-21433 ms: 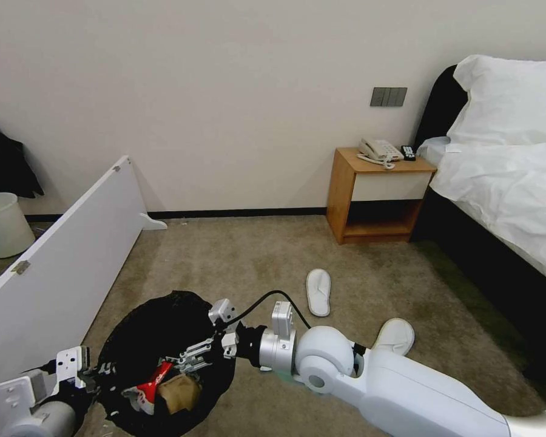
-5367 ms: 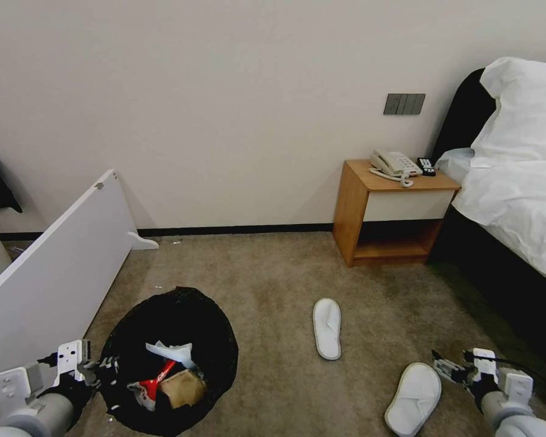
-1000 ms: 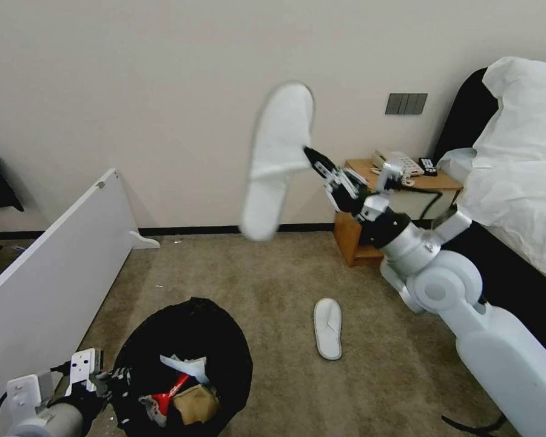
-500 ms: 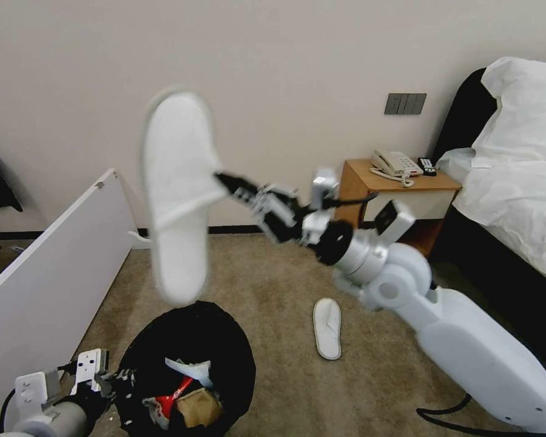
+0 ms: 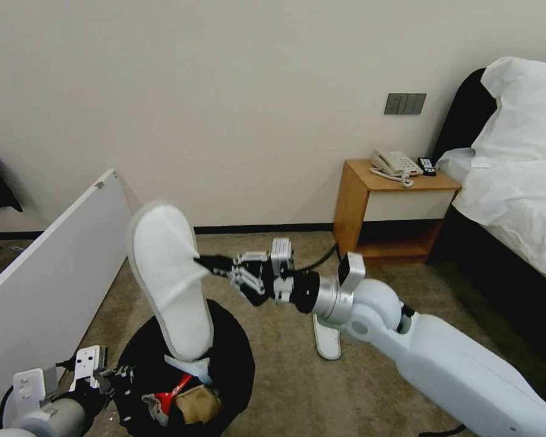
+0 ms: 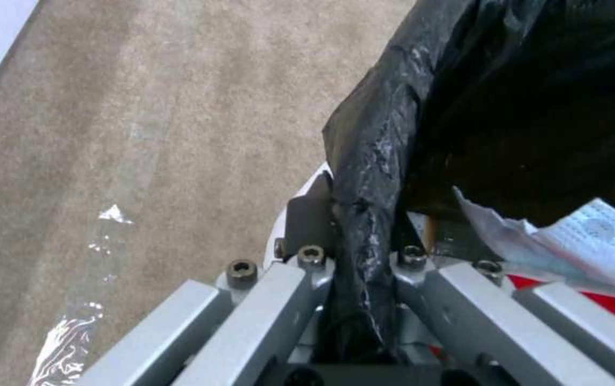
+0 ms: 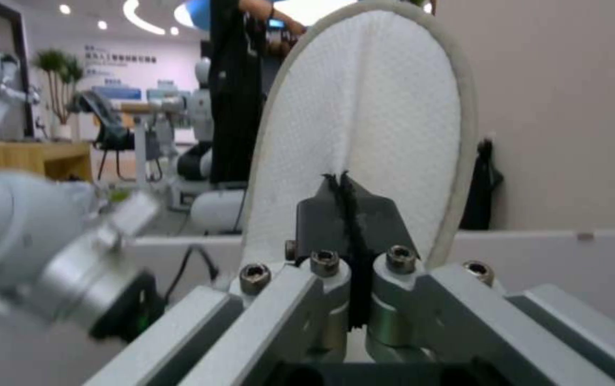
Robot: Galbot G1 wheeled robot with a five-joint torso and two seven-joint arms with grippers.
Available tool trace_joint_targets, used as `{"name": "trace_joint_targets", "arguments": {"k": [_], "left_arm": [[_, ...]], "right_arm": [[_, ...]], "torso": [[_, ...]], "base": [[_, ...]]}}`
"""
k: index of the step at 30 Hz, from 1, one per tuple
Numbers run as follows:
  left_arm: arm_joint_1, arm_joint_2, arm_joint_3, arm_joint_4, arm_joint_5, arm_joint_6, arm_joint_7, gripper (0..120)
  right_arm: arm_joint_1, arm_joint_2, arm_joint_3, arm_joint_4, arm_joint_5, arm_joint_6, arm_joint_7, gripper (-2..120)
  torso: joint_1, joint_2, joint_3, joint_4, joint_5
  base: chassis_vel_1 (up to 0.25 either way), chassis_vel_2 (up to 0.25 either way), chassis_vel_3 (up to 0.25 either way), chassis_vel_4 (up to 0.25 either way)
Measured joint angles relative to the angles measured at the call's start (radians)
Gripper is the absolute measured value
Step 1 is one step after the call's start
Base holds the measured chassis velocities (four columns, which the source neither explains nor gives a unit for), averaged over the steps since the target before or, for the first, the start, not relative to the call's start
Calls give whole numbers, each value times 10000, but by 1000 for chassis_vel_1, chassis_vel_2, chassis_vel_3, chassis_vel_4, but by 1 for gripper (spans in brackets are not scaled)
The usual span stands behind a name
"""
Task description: Pick up the trash bin, then pick up the garbage from the floor and place it into the trash bin.
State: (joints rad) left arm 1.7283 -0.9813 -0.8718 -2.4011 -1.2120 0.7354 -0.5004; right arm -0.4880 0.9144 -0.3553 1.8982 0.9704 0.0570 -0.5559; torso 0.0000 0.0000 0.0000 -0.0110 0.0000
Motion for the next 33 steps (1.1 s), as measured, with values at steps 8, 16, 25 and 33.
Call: {"name": "trace_joint_targets", "arguments": {"k": [8,16,25,33], "left_arm": [[-18,44,-66,-57,-115,0,-28,2],[-58,46,-91,-101,-196,0,-56,2],[-94,57,-93,-106,-251,1,-81,2],[-108,55,-82,-109,-274,1,-103,2]], "right_arm": [[-293,1,-507,-300,-488,162,-70,0],[-463,13,-999,-597,-957,357,-123,0],[-615,83,-1387,-897,-1427,569,-116,0],[-655,196,-1550,-1237,-1804,707,310,0]], "torso": [[0,0,0,1,0],[0,0,0,2,0],[0,0,0,1,-1],[0,0,0,1,0]], "base": [[0,0,0,0],[0,0,0,0],[0,0,0,0],[0,0,0,0]]}}
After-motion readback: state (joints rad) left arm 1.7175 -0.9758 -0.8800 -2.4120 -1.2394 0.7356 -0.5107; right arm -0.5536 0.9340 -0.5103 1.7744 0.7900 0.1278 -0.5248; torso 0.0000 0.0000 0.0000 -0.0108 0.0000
